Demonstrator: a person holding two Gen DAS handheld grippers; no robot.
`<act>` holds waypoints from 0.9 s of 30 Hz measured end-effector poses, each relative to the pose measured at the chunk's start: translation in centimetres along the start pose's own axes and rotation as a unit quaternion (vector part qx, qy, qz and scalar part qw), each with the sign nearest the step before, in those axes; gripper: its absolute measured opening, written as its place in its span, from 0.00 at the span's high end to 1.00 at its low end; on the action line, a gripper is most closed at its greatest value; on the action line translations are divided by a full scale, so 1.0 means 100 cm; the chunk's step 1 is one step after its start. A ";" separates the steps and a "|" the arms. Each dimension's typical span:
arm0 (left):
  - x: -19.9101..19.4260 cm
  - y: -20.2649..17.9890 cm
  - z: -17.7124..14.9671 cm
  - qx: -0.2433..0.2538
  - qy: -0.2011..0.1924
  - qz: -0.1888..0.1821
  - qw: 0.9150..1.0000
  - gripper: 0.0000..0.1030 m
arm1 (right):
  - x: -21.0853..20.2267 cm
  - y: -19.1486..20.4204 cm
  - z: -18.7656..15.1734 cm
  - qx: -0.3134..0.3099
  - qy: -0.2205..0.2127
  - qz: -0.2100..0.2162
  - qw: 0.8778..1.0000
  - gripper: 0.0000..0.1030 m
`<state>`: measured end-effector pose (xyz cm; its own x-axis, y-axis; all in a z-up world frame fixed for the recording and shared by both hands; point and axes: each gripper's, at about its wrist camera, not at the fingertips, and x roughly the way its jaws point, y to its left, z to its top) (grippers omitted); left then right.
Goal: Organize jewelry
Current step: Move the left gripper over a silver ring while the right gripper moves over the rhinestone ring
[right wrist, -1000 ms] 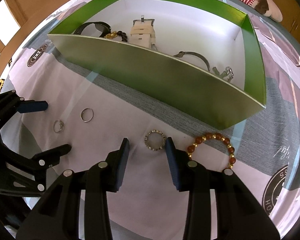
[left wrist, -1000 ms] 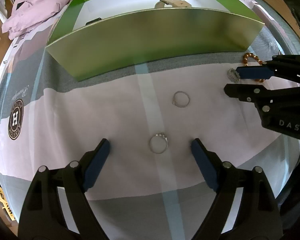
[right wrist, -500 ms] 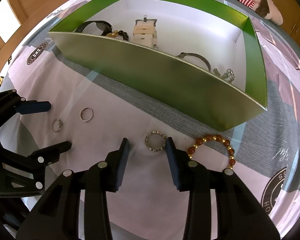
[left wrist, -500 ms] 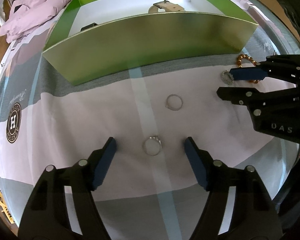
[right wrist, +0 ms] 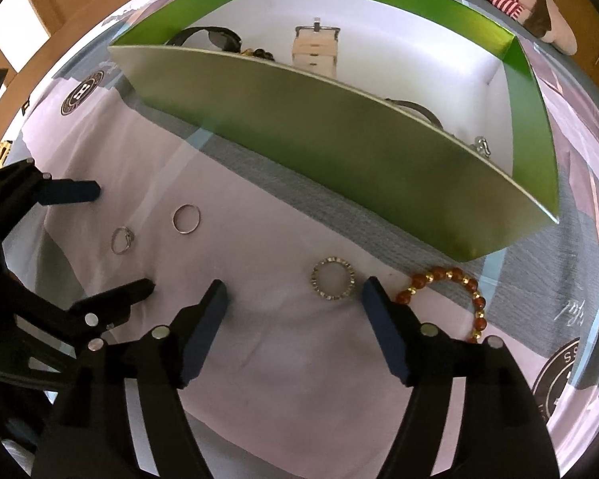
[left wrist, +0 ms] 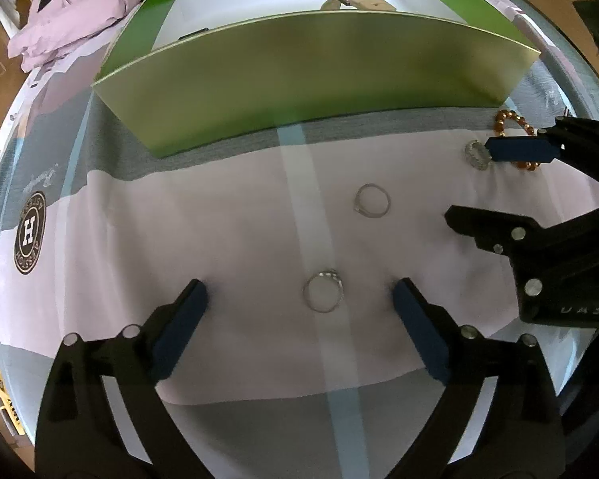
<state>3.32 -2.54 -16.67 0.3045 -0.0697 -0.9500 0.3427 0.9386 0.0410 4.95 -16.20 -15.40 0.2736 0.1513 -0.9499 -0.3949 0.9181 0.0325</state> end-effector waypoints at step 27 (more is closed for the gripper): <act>-0.001 -0.005 -0.003 0.003 -0.004 0.002 1.000 0.09 | 0.001 0.003 0.000 -0.009 -0.012 -0.008 1.000 0.30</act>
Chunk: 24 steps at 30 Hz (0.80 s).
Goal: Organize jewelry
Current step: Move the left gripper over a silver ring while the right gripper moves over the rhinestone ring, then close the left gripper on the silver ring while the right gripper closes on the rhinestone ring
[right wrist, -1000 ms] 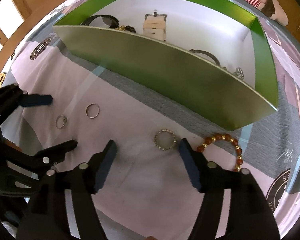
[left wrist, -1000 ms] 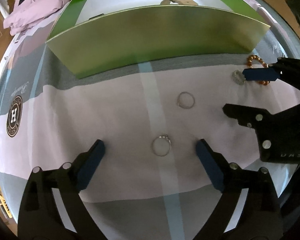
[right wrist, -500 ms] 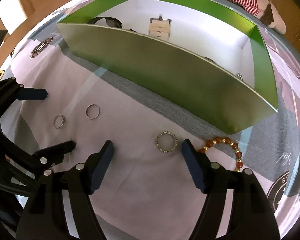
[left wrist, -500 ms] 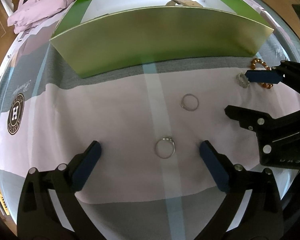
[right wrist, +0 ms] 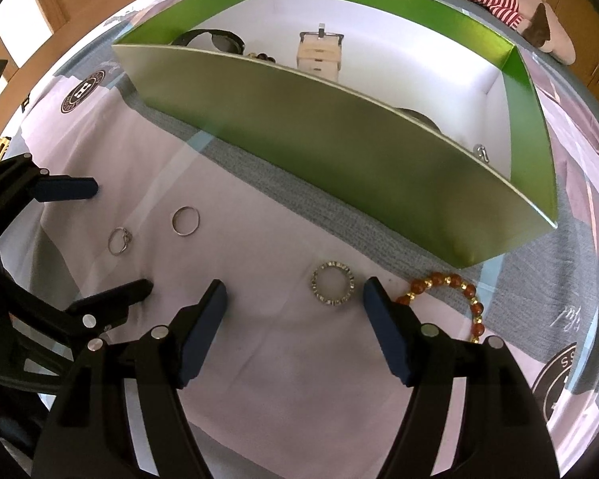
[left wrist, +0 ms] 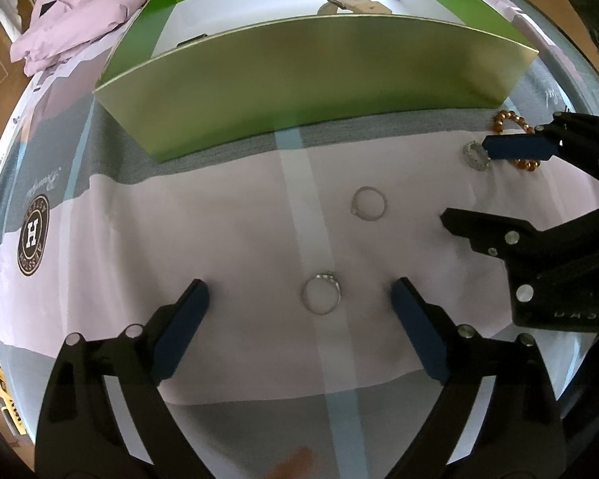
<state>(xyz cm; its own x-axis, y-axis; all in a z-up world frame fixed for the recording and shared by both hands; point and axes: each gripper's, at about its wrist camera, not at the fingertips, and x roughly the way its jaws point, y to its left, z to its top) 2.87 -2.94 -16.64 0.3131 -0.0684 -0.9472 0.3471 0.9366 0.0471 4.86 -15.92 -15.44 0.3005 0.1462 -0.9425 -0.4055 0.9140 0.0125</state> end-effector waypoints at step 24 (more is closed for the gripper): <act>-0.016 -0.002 -0.004 0.020 -0.028 -0.047 0.998 0.76 | -0.009 0.001 -0.003 -0.015 -0.014 -0.014 1.000 0.79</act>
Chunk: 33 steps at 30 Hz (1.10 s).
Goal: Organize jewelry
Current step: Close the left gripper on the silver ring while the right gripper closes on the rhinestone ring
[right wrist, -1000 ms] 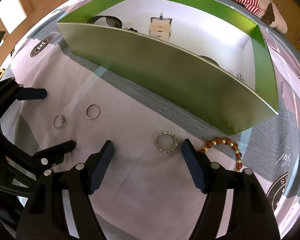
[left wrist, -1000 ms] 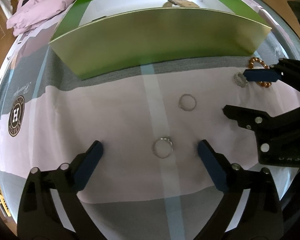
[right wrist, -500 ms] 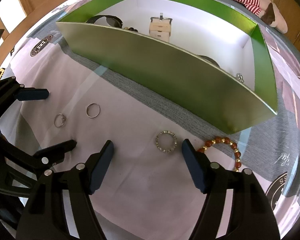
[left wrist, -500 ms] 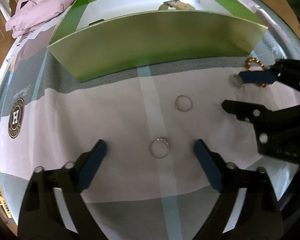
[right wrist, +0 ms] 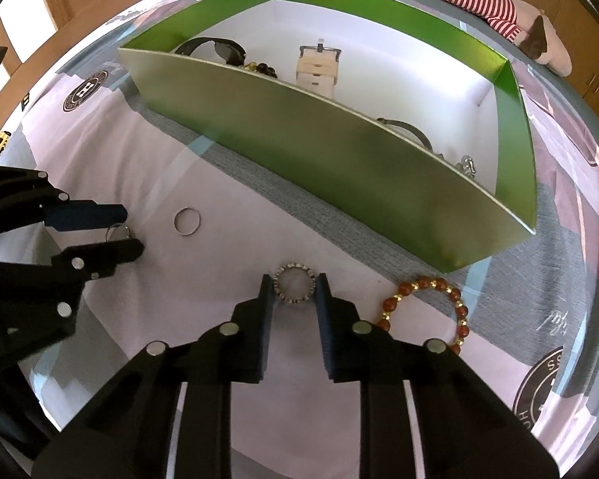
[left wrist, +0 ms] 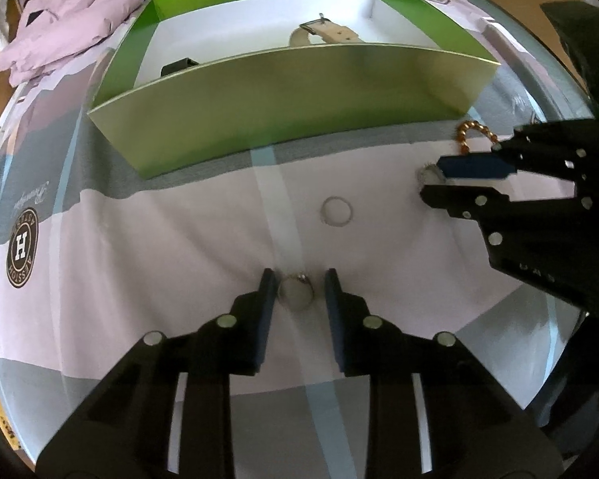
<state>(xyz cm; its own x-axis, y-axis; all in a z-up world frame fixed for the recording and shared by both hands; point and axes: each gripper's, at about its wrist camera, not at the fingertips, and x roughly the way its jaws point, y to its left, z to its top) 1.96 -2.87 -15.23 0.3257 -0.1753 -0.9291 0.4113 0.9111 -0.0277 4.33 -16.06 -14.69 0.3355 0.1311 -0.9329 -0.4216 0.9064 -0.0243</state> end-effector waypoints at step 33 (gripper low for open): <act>-0.011 -0.016 0.009 0.024 -0.019 -0.016 0.999 0.79 | -0.015 0.003 0.005 -0.005 -0.019 0.003 1.000 0.80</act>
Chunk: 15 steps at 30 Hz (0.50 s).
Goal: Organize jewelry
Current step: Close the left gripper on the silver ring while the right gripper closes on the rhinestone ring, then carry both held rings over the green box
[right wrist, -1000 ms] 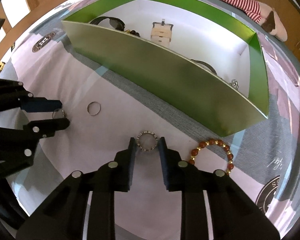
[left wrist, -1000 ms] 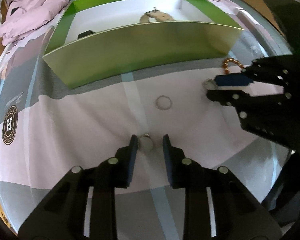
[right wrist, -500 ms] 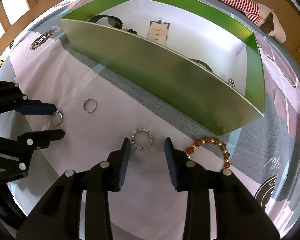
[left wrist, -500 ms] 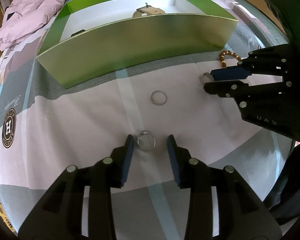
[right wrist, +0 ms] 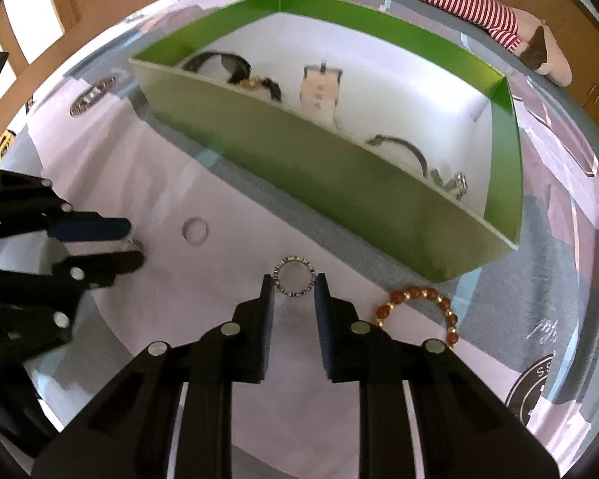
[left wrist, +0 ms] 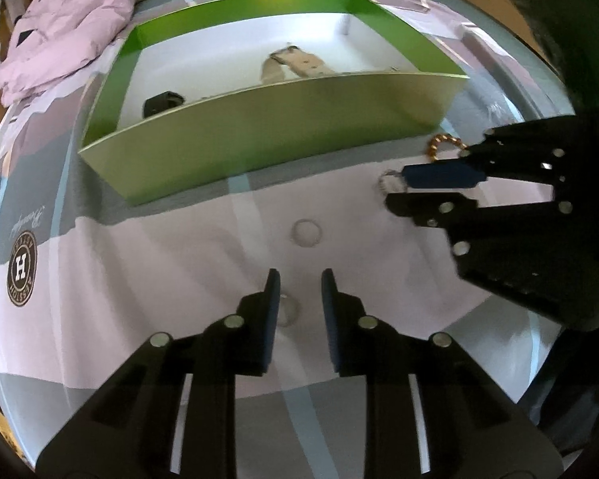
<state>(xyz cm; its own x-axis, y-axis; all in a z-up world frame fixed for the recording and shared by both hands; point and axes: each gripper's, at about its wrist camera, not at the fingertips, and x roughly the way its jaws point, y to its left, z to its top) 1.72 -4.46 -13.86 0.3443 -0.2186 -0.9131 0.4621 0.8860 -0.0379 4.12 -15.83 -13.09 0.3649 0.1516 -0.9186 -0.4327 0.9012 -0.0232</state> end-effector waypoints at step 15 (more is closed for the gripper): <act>0.014 0.008 -0.012 0.017 0.017 0.017 1.000 0.72 | 0.010 -0.001 -0.006 -0.005 0.021 -0.004 1.000 0.80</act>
<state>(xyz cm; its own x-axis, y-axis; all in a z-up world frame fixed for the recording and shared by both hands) 1.60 -3.61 -15.63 0.3336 -0.1741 -0.9265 0.4788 0.8779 0.0074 4.09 -16.02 -14.28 0.3332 0.1271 -0.9342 -0.4387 0.8980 -0.0343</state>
